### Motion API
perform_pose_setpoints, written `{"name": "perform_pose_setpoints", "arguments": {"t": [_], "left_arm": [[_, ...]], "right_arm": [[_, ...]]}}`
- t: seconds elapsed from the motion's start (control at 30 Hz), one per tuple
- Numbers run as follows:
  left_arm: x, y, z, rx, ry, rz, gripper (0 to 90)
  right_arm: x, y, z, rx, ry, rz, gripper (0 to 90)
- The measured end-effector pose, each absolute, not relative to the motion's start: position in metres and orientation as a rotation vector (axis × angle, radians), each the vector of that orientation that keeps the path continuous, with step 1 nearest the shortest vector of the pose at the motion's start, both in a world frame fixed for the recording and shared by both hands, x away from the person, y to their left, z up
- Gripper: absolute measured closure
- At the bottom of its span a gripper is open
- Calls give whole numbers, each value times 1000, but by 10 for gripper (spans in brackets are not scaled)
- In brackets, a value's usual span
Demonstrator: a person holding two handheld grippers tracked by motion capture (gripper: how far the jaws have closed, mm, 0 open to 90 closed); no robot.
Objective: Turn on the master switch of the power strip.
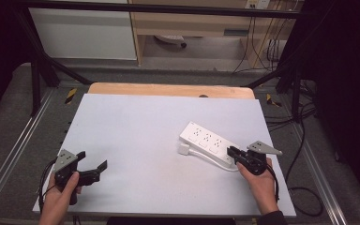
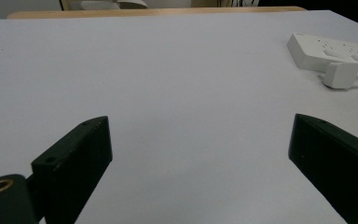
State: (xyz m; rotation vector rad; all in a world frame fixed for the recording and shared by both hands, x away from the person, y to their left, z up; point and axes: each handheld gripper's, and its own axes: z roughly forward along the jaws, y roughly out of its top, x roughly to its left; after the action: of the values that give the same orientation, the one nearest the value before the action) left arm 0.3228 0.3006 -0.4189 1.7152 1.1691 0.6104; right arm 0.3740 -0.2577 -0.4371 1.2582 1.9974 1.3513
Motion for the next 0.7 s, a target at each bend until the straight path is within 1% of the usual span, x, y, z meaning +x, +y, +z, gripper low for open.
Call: {"name": "perform_pose_setpoints", "arguments": {"t": [0.3, 0.4, 0.53, 0.7], "left_arm": [[323, 301, -419, 1713, 1170, 610, 60], [323, 301, -419, 1715, 1167, 610, 60], [323, 301, -419, 1714, 1168, 610, 60], [323, 301, -419, 1711, 1170, 612, 59]], "right_arm": [[374, -257, -434, 1262, 1983, 1371, 656], [374, -257, -433, 1274, 1968, 1378, 561], [375, -255, -432, 1286, 1960, 1384, 465], [375, -253, -430, 1280, 1965, 1361, 370]]}}
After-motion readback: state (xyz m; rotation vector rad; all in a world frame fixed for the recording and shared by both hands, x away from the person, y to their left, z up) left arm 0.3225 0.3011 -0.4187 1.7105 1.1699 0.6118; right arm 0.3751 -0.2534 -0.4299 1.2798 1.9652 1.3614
